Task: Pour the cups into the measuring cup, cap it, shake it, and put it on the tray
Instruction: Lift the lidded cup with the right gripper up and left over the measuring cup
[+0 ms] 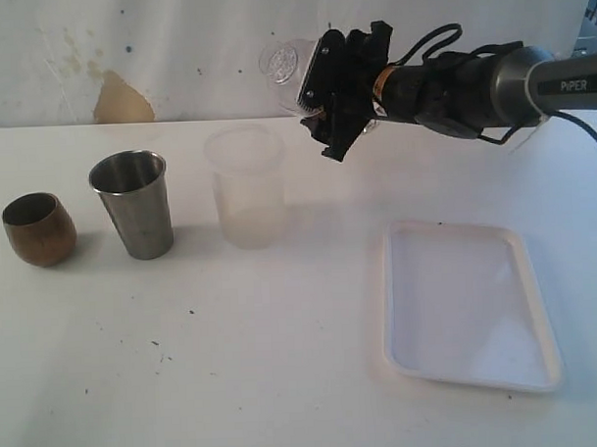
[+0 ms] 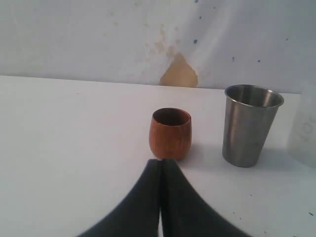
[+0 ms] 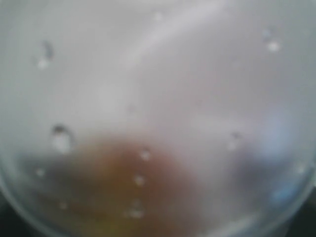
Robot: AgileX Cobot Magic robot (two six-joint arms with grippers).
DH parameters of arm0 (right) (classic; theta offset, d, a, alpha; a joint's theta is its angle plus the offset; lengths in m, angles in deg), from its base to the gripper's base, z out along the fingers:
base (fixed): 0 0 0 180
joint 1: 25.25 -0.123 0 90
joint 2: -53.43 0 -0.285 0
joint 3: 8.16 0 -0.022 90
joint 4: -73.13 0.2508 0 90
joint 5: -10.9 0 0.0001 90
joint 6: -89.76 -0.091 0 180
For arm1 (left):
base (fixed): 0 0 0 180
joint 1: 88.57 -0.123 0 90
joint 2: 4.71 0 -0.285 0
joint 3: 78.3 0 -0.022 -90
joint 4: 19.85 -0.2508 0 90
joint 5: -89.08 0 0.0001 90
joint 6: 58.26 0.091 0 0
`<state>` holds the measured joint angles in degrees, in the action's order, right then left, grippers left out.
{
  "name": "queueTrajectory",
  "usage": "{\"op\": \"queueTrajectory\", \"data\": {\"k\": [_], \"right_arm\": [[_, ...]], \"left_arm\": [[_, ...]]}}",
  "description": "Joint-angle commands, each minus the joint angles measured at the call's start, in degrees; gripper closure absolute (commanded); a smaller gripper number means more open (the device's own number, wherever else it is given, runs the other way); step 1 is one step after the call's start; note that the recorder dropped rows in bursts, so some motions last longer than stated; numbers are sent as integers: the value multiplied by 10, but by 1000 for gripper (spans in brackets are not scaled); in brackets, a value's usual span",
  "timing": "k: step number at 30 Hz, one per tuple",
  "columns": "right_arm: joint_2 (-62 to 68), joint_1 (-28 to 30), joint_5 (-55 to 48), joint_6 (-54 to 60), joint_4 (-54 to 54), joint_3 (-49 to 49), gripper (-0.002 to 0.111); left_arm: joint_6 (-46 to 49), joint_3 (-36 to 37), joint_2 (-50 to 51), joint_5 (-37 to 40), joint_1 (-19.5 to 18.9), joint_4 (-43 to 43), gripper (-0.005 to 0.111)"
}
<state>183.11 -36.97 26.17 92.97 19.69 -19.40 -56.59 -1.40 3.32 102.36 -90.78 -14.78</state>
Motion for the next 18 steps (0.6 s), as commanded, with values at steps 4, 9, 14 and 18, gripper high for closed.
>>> {"op": "queueTrajectory", "data": {"k": [4, 9, 14, 18], "right_arm": [[-11, -12, -54, 12, 5, -43, 108], [-11, -13, -87, 13, 5, -49, 108], [-11, -20, -100, 29, -3, -49, 108], [-11, -35, -125, 83, -11, -49, 108]], "left_arm": [[-1, 3, -2, -3, 0, 3, 107], [-1, 3, -2, -3, 0, 3, 107], [-1, 3, -2, -3, 0, 3, 107], [-1, 3, -2, -3, 0, 3, 107]]}}
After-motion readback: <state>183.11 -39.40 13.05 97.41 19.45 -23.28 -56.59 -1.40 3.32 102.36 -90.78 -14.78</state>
